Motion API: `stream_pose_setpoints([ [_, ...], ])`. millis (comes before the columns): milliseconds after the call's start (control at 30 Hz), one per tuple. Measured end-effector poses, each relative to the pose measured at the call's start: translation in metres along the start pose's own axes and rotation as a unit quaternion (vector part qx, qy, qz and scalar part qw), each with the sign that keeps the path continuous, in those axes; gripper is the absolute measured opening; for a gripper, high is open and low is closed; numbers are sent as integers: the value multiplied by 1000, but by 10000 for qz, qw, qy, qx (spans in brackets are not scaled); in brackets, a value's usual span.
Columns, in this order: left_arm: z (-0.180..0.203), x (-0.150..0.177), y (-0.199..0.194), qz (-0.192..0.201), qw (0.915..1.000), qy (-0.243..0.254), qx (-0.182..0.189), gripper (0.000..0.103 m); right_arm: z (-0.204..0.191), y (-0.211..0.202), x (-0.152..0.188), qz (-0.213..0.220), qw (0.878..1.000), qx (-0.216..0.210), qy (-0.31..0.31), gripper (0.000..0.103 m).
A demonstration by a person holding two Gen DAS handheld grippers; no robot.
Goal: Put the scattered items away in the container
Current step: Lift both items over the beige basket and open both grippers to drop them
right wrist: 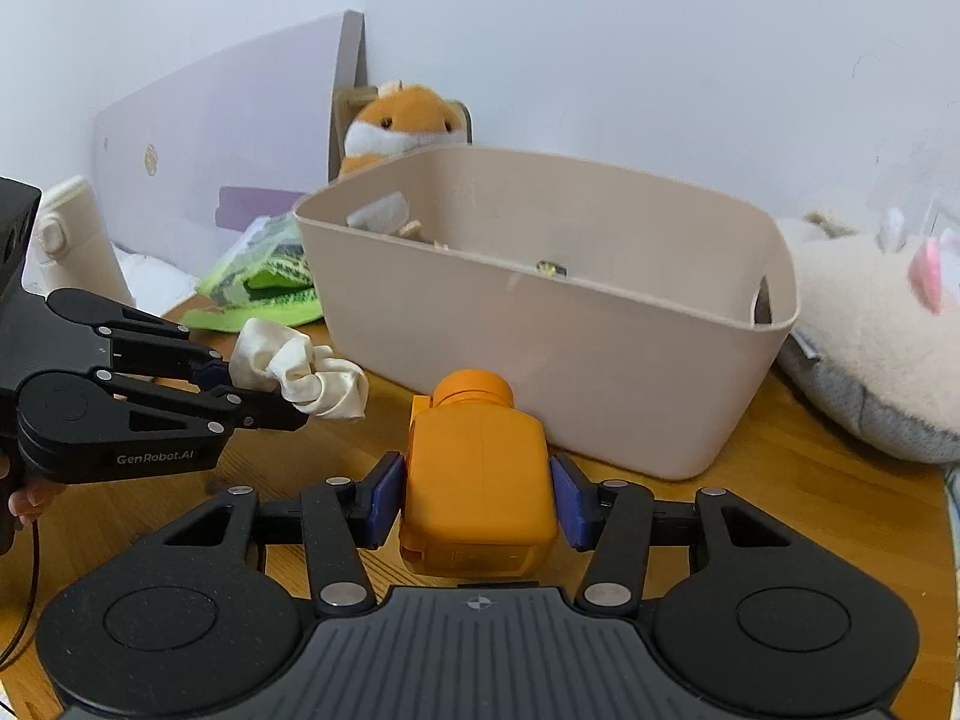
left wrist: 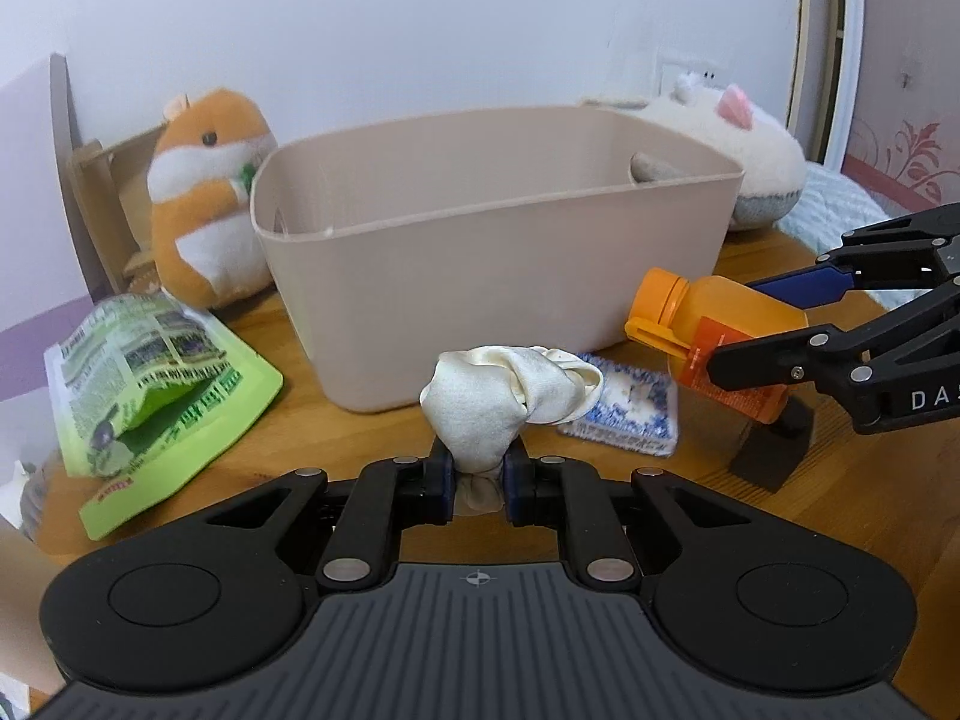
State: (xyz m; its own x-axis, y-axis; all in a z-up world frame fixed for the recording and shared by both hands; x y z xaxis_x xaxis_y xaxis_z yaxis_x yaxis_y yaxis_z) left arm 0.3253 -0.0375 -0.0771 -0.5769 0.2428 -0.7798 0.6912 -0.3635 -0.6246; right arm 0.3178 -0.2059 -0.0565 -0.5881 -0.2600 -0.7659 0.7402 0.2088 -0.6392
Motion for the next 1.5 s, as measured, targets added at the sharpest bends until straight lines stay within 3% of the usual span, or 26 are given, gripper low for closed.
stream_pose_setpoints([
  [567,19,-46,-46,707,9974,99,-40,15,12,-68,-43,817,9964,230,-20,49],
  [900,8,-96,-51,1038,9944,35,-194,15,35,-86,-83,1197,9915,501,73,49],
  [1200,-15,-135,-22,956,9942,44,-483,15,58,-60,-112,1179,9907,621,265,49],
  [1500,-48,-140,27,491,9970,-167,-579,15,72,-4,-125,837,9937,682,290,49],
])
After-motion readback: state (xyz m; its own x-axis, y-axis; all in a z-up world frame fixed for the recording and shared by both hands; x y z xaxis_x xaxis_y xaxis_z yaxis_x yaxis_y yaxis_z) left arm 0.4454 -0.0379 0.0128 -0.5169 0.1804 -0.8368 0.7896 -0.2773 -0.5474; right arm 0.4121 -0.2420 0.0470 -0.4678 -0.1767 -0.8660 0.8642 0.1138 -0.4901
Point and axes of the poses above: each gripper's, at about its wrist camera, not at the fingertips, and y roughly the way its jaws point, z to its right, x to its underside, the point moved 6 cm from there along y, roughly the way its jaws point, and after that the axes turned 8 degrees about x, right-handed, at the moved point
